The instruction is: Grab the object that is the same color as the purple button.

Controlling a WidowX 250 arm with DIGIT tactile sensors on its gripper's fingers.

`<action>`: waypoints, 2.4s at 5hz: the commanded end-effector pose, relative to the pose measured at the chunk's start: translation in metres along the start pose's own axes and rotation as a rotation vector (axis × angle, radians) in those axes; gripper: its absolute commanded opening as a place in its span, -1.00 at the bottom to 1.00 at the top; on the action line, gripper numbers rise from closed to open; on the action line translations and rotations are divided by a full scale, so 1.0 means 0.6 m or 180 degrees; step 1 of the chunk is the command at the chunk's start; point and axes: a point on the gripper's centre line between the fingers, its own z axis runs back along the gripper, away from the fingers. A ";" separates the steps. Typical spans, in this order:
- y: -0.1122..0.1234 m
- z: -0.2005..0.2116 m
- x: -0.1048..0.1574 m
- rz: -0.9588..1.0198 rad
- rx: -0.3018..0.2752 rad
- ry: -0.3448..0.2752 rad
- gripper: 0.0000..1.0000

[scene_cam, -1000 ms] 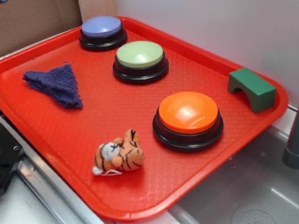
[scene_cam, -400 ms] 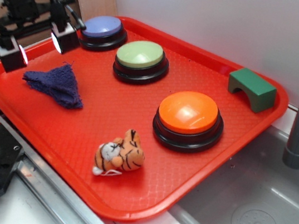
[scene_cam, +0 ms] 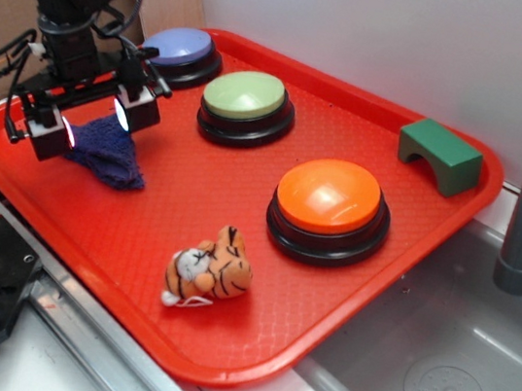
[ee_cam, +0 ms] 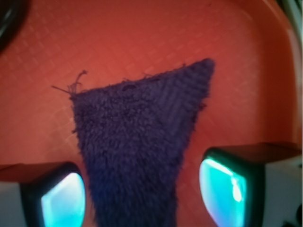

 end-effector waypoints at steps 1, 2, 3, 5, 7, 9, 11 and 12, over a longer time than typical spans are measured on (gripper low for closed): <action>-0.002 -0.022 0.021 -0.0051 -0.0033 0.0082 1.00; -0.003 -0.023 0.025 -0.0086 -0.0099 0.0109 -0.33; -0.001 -0.018 0.026 -0.0077 -0.0177 0.0143 -1.00; -0.007 0.012 0.044 -0.0400 -0.0349 0.0198 -1.00; -0.027 0.105 0.053 -0.1467 -0.0456 0.0102 -1.00; -0.050 0.239 0.014 -0.3080 -0.0268 0.0515 -1.00; -0.041 0.272 -0.038 -0.4532 -0.0269 0.0547 -1.00; -0.036 0.256 -0.045 -0.4609 -0.0226 0.0380 -1.00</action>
